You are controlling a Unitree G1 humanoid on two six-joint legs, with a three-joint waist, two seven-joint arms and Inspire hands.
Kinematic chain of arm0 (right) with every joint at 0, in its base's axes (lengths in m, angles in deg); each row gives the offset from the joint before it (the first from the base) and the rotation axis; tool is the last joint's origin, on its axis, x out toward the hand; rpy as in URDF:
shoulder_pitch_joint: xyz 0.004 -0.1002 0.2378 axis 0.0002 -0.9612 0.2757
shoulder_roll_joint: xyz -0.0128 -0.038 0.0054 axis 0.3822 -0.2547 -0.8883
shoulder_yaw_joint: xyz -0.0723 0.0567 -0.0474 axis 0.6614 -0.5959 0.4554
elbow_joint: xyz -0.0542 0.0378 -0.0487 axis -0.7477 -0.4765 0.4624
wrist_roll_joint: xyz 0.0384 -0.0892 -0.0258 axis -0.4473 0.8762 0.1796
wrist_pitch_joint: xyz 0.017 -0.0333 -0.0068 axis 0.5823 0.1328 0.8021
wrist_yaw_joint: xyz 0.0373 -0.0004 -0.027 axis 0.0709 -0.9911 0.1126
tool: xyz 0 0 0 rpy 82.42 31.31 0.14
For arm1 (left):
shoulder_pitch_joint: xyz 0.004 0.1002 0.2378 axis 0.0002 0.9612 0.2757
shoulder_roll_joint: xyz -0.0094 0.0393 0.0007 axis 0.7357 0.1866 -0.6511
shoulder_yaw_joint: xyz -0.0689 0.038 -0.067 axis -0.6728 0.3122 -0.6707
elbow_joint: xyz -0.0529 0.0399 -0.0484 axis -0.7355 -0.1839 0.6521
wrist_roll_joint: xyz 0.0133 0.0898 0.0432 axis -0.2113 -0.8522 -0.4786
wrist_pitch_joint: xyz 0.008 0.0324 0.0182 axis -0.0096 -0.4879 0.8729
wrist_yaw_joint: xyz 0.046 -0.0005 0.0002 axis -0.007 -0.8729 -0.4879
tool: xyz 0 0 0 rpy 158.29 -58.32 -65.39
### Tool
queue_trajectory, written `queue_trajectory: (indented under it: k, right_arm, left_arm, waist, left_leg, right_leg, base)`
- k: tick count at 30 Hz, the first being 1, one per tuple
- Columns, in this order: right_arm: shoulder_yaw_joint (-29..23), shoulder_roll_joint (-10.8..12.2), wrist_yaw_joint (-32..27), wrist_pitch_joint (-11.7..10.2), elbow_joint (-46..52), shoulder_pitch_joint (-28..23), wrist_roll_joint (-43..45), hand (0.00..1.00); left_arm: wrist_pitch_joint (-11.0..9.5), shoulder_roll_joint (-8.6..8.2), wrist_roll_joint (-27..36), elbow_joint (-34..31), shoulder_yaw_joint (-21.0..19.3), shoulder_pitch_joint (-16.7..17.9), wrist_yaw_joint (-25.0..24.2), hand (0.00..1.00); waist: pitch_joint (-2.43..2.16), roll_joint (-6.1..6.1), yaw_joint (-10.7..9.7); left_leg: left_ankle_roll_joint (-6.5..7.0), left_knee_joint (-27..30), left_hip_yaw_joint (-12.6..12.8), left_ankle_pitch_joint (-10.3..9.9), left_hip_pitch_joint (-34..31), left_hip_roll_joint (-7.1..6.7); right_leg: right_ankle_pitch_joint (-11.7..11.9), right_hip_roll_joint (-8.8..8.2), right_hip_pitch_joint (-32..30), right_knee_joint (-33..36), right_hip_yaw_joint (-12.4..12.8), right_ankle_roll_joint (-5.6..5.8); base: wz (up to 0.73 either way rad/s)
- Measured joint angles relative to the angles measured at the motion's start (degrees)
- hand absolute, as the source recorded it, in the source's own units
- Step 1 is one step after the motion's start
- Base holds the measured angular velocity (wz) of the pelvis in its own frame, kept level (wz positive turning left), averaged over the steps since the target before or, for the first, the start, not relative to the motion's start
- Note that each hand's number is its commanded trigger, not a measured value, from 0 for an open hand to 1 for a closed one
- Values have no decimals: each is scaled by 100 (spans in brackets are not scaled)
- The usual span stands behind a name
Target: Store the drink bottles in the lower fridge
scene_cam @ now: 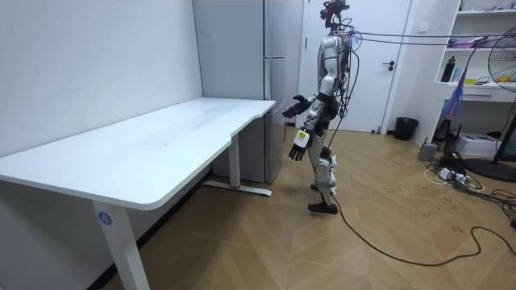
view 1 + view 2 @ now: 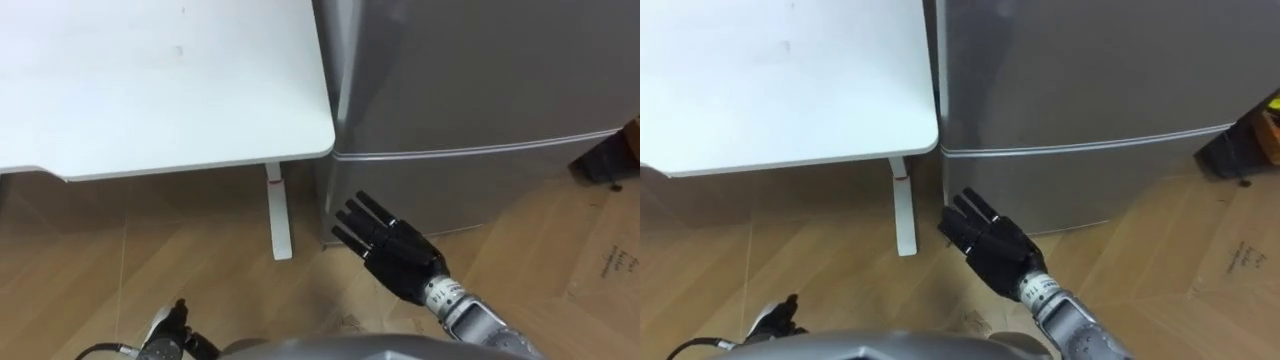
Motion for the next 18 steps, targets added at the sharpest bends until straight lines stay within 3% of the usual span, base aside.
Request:
queue_trajectory:
  k: [11, 18]
  right_arm:
    - [6, 0, -3, 1, -317, 2, 726, 0]
    - [6, -2, -4, 0, -647, 4, 847, 0]
  left_arm:
    - [-2, 63, 78, -47, -1, 35, 66, 0]
    - [-3, 61, 77, -47, -1, 59, 101, 0]
  waist:
    - [12, -83, 21]
    - [4, -114, 161]
  left_leg:
    - [0, 7, -39, 0, 11, -3]
    - [-4, -6, -74, 2, -4, 0]
  right_leg:
    - [0, -8, 86, -88, -120, 0]
    - [2, -9, 87, -87, -206, -3]
  base:
    - [2]
    - [2]
